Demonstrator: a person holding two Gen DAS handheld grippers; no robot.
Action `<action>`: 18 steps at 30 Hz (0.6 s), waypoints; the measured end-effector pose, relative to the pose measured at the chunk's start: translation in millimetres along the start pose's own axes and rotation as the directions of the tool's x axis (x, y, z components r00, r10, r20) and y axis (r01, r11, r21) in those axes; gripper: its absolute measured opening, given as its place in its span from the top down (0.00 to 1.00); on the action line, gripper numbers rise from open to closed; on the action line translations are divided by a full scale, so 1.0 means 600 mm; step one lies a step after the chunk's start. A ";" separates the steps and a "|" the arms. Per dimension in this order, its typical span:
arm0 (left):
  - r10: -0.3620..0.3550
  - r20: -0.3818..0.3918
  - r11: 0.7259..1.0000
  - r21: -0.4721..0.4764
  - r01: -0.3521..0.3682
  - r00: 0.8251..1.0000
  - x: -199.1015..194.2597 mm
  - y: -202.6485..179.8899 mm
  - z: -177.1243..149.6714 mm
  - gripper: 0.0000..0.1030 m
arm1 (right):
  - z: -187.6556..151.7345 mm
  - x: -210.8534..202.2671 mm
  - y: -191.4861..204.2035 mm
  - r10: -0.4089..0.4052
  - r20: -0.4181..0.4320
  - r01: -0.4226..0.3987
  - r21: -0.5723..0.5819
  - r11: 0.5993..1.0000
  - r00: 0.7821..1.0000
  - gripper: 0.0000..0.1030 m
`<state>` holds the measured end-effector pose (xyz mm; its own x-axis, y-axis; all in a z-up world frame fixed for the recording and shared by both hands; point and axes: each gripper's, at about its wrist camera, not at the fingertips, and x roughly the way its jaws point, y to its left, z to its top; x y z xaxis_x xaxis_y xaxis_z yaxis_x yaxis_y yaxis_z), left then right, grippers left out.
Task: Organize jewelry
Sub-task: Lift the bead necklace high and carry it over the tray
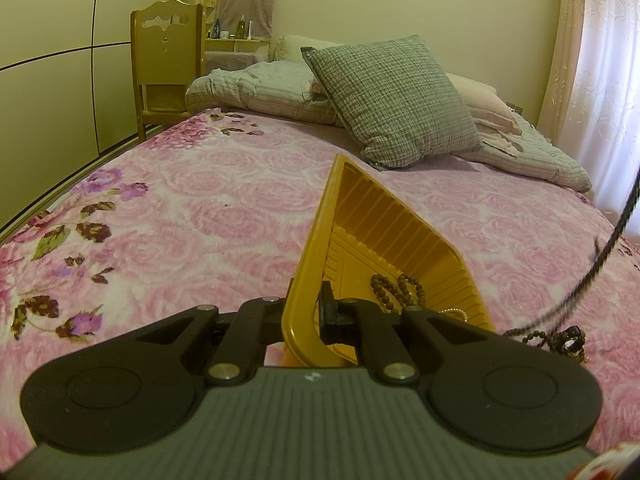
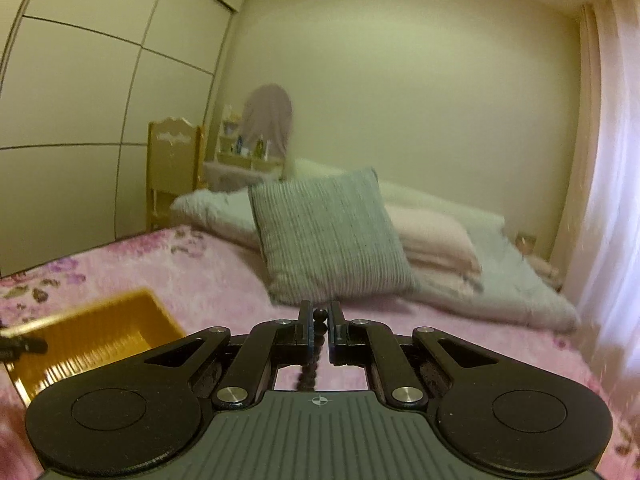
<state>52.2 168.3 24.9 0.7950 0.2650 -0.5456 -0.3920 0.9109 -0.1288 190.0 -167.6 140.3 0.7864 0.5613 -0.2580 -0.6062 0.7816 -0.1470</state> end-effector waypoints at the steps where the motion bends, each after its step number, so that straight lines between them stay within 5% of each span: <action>1: 0.000 0.000 1.000 0.000 0.000 1.000 0.000 -0.001 0.000 0.94 | 0.010 -0.002 -0.001 0.003 0.012 -0.003 -0.005 1.000 1.000 0.94; 18: 0.000 -0.001 1.000 0.000 0.000 1.000 0.000 -0.002 0.001 0.94 | 0.197 -0.014 0.008 0.057 0.230 -0.027 -0.134 0.991 0.971 0.94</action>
<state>53.0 167.4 25.7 0.7949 0.2646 -0.5460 -0.3918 0.9110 -0.1288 194.7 -136.3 254.2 0.7567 0.6526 -0.0392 -0.6374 0.7230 -0.2664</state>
